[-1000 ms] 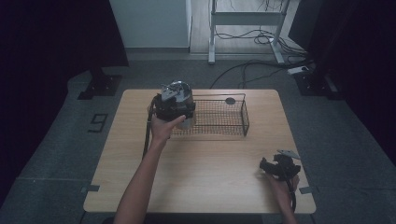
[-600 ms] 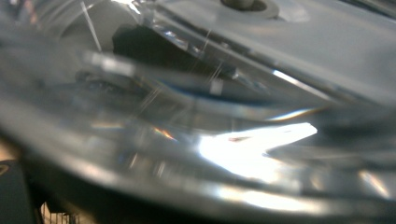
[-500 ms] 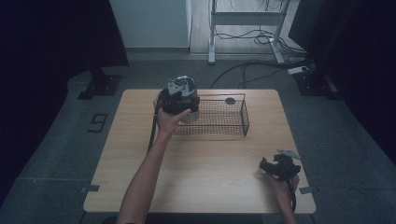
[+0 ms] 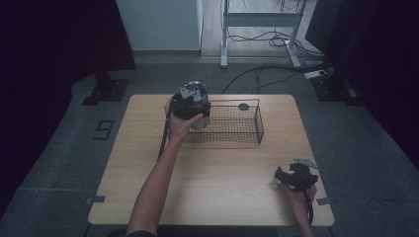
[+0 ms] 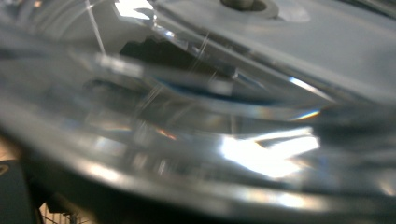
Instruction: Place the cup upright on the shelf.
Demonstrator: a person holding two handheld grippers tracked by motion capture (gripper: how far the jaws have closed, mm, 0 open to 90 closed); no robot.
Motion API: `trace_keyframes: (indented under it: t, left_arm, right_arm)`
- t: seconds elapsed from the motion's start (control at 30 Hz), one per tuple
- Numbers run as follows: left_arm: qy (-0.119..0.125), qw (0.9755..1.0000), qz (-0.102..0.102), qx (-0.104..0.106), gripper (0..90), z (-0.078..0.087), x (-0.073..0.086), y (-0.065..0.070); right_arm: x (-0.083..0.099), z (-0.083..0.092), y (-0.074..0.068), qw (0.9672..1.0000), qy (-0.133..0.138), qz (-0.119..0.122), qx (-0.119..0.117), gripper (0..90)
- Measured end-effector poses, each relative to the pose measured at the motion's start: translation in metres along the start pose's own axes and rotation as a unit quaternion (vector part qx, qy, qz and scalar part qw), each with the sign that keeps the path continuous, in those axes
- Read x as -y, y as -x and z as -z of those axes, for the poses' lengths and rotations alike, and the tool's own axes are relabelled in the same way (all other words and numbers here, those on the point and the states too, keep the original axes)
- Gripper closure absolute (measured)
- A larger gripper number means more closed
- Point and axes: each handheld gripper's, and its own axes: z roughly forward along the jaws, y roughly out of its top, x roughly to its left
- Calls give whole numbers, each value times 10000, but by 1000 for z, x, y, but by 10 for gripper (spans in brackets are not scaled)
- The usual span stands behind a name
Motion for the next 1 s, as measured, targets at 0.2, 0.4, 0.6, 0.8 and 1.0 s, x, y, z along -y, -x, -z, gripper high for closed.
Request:
trace_keyframes:
  t: [0.2,0.4,0.6,0.8,1.0]
  left_arm:
    - [-40,9999,42,-124,39,-8,3,-7]
    - [-135,9994,80,-311,39,-19,9,-11]
    - [-258,9991,67,-318,38,-31,16,-12]
    - [-309,9983,171,-464,38,-39,27,-14]
    - [-421,9974,207,-546,38,-44,35,-19]
  right_arm:
    - [0,0,0,10000,0,2,-1,51]
    - [0,0,0,10000,9,1,-3,52]
    - [0,0,0,10000,12,3,-7,54]
    - [0,0,0,10000,16,5,-11,55]
    - [0,0,0,10000,16,6,-9,55]
